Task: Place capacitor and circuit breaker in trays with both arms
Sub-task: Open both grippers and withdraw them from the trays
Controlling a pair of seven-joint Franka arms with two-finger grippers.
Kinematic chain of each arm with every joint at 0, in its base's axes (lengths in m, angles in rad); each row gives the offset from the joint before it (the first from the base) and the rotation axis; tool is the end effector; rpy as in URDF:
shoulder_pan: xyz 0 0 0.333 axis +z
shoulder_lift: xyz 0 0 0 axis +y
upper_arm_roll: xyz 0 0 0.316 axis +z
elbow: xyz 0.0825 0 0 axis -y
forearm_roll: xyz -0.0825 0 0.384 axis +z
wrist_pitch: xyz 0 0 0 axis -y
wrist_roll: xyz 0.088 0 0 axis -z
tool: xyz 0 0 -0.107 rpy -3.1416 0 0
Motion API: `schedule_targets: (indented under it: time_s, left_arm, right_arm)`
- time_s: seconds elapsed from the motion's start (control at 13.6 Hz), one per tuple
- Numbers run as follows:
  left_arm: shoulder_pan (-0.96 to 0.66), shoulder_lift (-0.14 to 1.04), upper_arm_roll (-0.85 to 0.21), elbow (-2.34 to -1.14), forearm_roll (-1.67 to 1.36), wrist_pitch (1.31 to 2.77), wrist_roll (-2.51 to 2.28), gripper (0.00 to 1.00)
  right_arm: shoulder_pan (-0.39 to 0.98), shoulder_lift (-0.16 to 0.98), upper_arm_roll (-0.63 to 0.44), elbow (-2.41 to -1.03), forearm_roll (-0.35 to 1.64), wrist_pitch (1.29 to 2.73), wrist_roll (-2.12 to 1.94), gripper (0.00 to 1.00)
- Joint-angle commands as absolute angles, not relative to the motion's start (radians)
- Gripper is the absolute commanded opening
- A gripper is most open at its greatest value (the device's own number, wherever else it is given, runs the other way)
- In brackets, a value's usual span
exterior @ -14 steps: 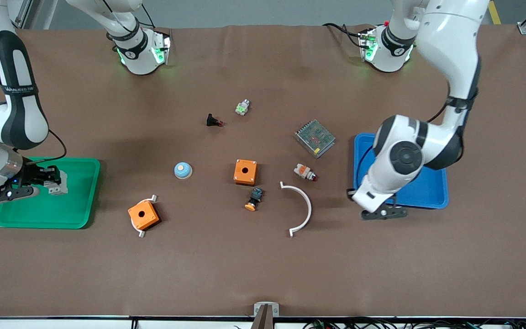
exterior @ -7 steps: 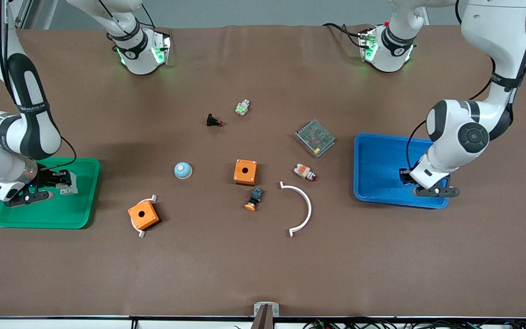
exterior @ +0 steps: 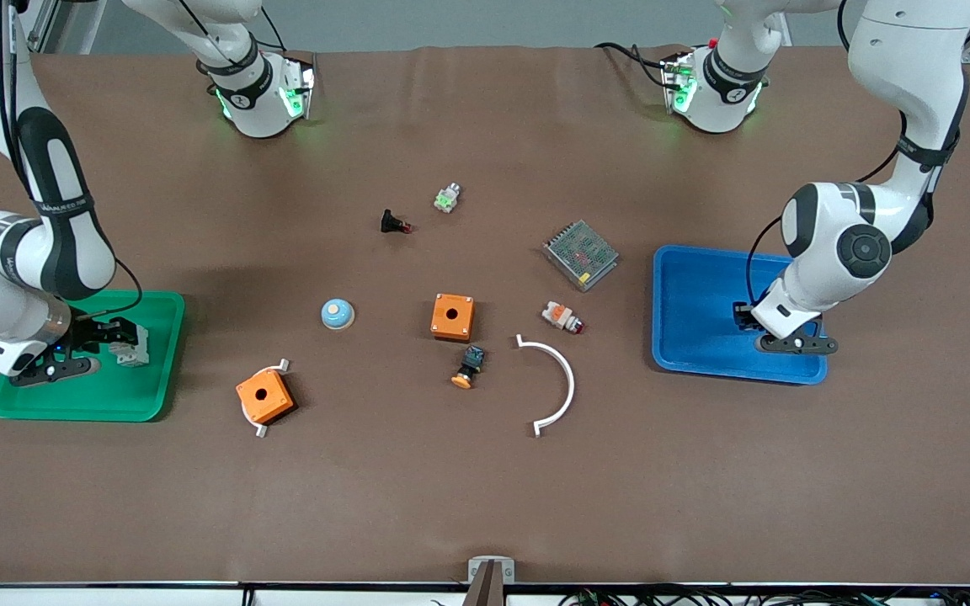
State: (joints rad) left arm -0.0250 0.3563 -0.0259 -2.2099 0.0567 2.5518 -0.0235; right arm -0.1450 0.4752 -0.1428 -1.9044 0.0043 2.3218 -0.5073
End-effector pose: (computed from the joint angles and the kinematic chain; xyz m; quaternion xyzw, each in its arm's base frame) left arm 0.5514 -0.0290 0.2149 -0.9992 0.0366 0.0066 0.0113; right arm 0.6003 -0.1733 0.2463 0.9925 0.1148 -0.0365 0.0185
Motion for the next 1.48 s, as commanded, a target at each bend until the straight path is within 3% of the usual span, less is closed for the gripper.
schedule_targets:
  time_s: [0.0,0.07,0.15,0.22,0.37,0.66,0.96,1.4]
  left_arm:
    - [-0.023,0.345,-0.029,-2.209,0.066,2.566,-0.021,0.67]
    - [-0.023,0.336,-0.029,-2.2,0.063,2.565,-0.025,0.73]
    - [-0.023,0.322,-0.029,-2.189,0.061,2.562,-0.028,0.9]
    - [-0.025,0.31,-0.029,-2.174,0.061,2.559,-0.025,1.0]
    - [-0.029,0.292,-0.034,-2.129,0.058,2.548,-0.046,1.0]
    - [-0.025,0.244,-0.043,-1.958,0.06,2.323,-0.035,1.0]
    - [-0.029,0.239,-0.041,-1.714,0.064,2.015,-0.049,1.0]
    - [-0.023,0.213,-0.041,-1.435,0.061,1.7,-0.008,1.0]
  right_arm:
    - [-0.16,0.44,-0.114,-1.833,0.02,2.19,-0.523,1.0]
    - [-0.16,0.425,-0.103,-1.797,0.021,2.119,-0.52,1.0]
    - [-0.158,0.405,-0.101,-1.757,0.023,2.061,-0.517,1.0]
    - [-0.155,0.388,-0.1,-1.728,0.049,2.007,-0.515,1.0]
    - [-0.149,0.362,-0.101,-1.66,0.09,1.88,-0.506,1.0]
    - [-0.085,0.269,-0.101,-1.588,0.089,1.717,-0.31,1.0]
    - [0.004,0.135,-0.104,-1.592,0.066,1.638,-0.142,1.0]
    - [0.031,-0.043,-0.103,-1.676,0.031,1.624,-0.077,1.0]
